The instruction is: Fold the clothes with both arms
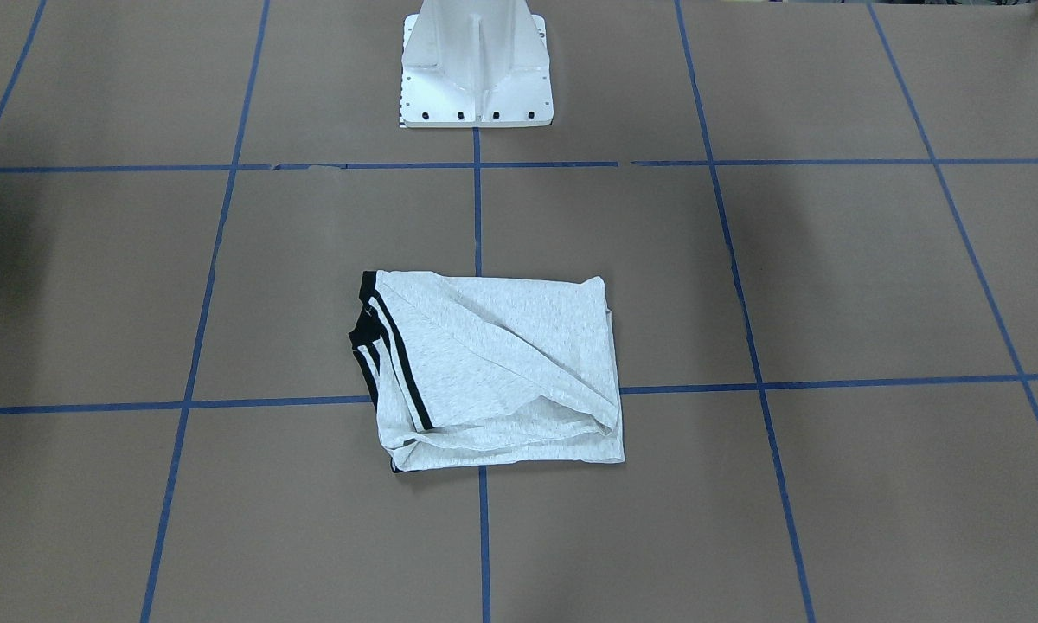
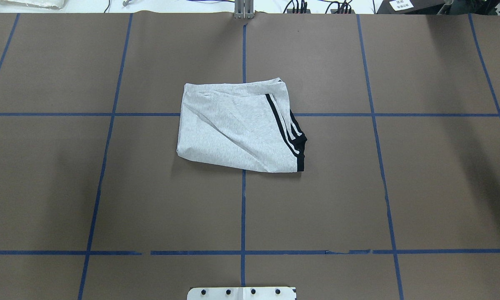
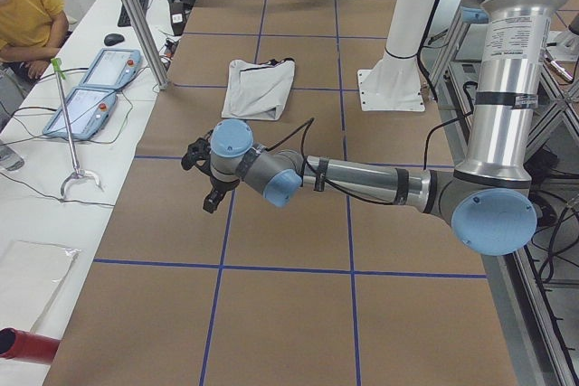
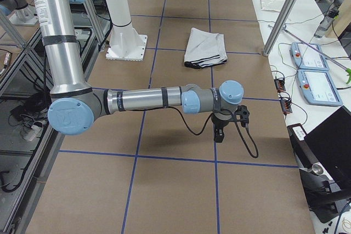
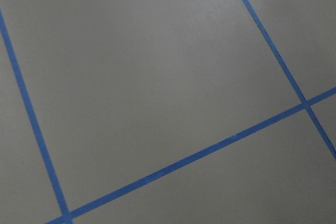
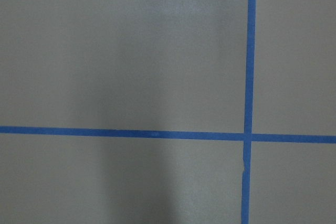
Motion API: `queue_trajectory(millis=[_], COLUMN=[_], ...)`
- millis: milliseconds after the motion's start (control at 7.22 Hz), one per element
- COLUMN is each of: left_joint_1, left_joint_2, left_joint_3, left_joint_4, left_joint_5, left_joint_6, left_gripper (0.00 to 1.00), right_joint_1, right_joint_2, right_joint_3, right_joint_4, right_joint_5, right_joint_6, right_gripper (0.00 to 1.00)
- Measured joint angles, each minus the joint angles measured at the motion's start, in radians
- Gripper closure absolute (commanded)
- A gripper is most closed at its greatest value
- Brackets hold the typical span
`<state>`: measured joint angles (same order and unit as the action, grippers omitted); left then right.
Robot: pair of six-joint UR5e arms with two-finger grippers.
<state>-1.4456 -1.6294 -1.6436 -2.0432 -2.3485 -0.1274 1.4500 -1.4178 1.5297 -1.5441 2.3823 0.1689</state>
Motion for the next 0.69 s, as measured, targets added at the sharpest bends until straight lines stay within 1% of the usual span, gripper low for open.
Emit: queue_trajectory(millis=[277, 554, 693], left_joint_1=[-0.004, 0.000, -0.002], left_joint_2=[0.003, -0.002, -0.002], left_joint_3=[-0.012, 0.049, 0.066], left_joint_4=[0.075, 0.104, 0.107], left_joint_5=[0.024, 0.022, 0.019], left_joint_6=[0.003, 0.004, 0.004], left_gripper=[0.01, 0.01, 0.01], right_joint_1=[0.021, 0.022, 0.023], right_joint_2=[-0.025, -0.038, -0.051], right_joint_3=[0.027, 0.044, 0.048], right_joint_4=[0.003, 0.005, 0.003], right_joint_5=[-0.005, -0.063, -0.077], right_joint_6=[0.002, 0.005, 0.003], right_gripper=[0.00, 0.00, 0.00])
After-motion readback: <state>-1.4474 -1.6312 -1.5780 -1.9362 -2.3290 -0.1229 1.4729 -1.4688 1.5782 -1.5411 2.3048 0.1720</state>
